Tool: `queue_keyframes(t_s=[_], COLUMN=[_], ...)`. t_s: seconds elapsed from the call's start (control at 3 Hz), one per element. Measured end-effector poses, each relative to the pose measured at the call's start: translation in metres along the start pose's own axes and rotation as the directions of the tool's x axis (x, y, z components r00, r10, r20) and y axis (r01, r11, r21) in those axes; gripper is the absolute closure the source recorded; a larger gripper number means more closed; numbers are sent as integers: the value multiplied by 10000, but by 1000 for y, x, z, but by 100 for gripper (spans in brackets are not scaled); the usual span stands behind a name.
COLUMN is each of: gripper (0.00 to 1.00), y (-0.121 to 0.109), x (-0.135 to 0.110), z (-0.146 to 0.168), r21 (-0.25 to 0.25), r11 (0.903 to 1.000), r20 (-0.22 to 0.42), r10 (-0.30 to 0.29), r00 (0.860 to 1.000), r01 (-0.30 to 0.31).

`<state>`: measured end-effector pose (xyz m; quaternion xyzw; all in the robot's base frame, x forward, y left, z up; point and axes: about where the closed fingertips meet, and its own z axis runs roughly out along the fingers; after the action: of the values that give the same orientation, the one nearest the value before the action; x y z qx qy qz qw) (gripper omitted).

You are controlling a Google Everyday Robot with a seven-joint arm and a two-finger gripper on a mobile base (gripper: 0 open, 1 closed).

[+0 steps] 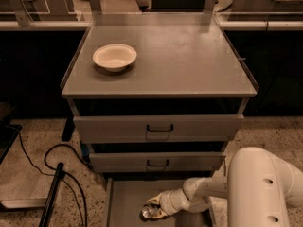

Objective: Place redbull can into bottom drawer

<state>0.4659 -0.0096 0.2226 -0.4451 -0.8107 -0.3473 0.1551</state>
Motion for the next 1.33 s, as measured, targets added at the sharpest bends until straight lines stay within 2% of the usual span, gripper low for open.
queue_keyframes(t_s=[0.33, 0.67, 1.0, 1.33], gripper=[100, 100, 100, 100], y=[-3, -7, -22, -22], x=[-9, -12, -19, -19], z=[13, 24, 43, 43], r21=[39, 184, 414, 413], r11=[9992, 9982, 9941, 9941], r20=[282, 696, 1547, 1549], r10=[400, 548, 924, 926], r00=[9988, 9961, 9836, 9836], r01=[-402, -562, -999, -1001])
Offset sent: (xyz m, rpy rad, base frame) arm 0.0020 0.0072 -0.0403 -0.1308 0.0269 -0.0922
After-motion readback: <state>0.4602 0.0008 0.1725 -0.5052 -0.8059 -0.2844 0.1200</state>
